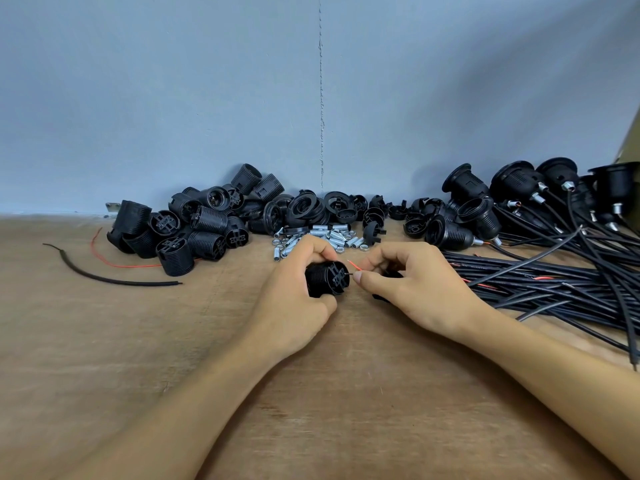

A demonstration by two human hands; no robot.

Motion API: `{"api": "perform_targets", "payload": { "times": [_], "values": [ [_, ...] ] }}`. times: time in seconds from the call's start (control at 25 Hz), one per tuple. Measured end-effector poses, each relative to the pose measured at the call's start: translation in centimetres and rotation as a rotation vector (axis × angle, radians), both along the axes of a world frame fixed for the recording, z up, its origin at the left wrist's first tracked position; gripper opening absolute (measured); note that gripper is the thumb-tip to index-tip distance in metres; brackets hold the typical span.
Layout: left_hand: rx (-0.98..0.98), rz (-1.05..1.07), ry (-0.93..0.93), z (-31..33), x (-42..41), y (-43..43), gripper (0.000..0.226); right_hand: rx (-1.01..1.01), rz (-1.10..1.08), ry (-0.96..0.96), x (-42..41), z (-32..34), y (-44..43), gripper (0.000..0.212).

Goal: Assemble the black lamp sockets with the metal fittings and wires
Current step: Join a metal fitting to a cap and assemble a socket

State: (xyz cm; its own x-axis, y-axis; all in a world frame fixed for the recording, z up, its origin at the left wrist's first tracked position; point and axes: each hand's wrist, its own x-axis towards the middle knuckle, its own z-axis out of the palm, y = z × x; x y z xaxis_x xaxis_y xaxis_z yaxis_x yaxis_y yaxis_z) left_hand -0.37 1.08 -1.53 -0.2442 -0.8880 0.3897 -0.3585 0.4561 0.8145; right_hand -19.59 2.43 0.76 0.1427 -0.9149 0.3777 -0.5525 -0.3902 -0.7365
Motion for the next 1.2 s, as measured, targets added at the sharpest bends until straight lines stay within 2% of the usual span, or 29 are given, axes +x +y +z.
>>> {"api": "perform_targets", "payload": {
  "times": [0.36,0.48,0.64,0.8,1.04,1.2],
  "values": [
    [-0.08,0.034,-0.102,-0.03,-0.08,0.16,0.055,-0.176,-0.028,0.181,0.29,0.15,0.55,0.016],
    [-0.097,0.02,-0.109,-0.09,0.01,0.09,0.056,-0.151,-0.014,0.162,0.2,0.14,0.5,0.009],
    [-0.134,0.006,-0.098,-0.2,0.11,-0.16,0.05,-0.153,-0.011,0.154,0.24,0.02,0.54,0.011],
    [-0.074,-0.027,-0.018,-0.49,0.08,-0.47,0.046,-0.18,-0.05,0.165,0.2,-0.23,0.32,0.007],
    [-0.012,-0.072,-0.011,-0.59,0.09,-0.58,0.044,-0.18,-0.063,0.145,0.28,-0.17,0.31,0.023],
    [0.006,-0.096,0.015,-0.72,0.05,-0.6,0.044,-0.155,-0.068,0.134,0.36,-0.1,0.3,0.019]
  ]
}}
